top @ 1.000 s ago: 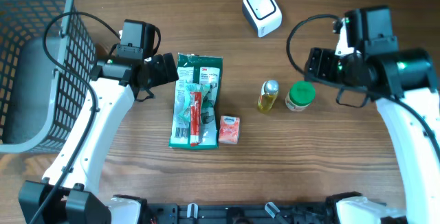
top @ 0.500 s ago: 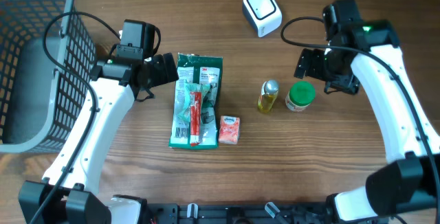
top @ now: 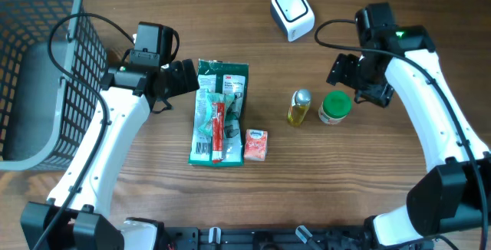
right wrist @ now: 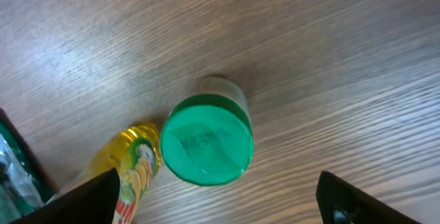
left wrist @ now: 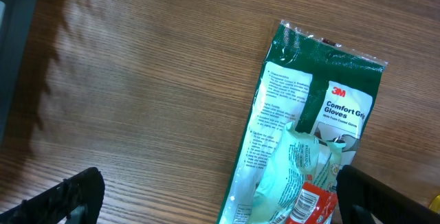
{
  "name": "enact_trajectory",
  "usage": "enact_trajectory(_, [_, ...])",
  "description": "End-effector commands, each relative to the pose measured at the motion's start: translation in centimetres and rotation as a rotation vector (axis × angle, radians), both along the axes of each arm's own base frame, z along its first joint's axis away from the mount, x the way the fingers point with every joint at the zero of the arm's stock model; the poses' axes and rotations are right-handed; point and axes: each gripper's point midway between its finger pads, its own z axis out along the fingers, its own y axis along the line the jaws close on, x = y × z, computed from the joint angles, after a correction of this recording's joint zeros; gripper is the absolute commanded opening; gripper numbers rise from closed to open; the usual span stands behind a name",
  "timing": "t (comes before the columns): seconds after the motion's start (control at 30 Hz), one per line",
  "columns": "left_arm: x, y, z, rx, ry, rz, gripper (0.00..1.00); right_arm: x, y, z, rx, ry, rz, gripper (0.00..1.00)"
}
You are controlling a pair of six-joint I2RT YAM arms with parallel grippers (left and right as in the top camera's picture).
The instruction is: Scan the item barcode
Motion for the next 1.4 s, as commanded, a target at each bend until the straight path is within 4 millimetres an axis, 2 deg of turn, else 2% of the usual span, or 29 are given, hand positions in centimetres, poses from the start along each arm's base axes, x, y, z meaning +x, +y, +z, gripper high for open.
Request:
enact_trajectory(0.0, [0.3,0.3,0.8,0.009,-0.024,-0.003,1.00,-0.2,0.6,-1.5,0.052,0.023,-0.069,0.89])
enact_trajectory(0.17, [0.3,0.3,0.8,0.009,-0.023,-0.003,1.00,-0.8,0.5,-2.4,0.057,0.046,-0.155,0.89])
enact_trajectory(0.33, [0.3,0.3,0.8,0.009,-0.024,-0.003,1.00,-1.7,0.5,-4.0,0.062,0.074,-0.219,0.89])
enact_trajectory(0.57, [0.3,0.3,0.8,0.009,-0.023,-0.003,1.00,-1.5,2.1,-6.9,0.156,0.055,-0.208,0.89])
enact_trajectory(0.77, [0.3,0.3,0.8,0.009,-0.024,-0.003,1.00,-1.6,2.1,-7.1,0.154,0.053,-0.202,0.73])
enact_trajectory(0.93, [0.3,0.3,0.8,0.009,-0.024,-0.003,1.00,-1.6,1.8,-7.2,0.142,0.053,-0.201,0.71])
enact_trajectory(1.13, [0.3,0.3,0.8,0.009,-0.023,-0.003,1.00,-2.0,0.2,-7.3,0.042,0.056,-0.138,0.52])
enact_trajectory(1.37, [0.3,0.3,0.8,0.009,-0.024,-0.003,1.00,-1.7,-0.9,-7.2,-0.043,0.040,0.044,0.51])
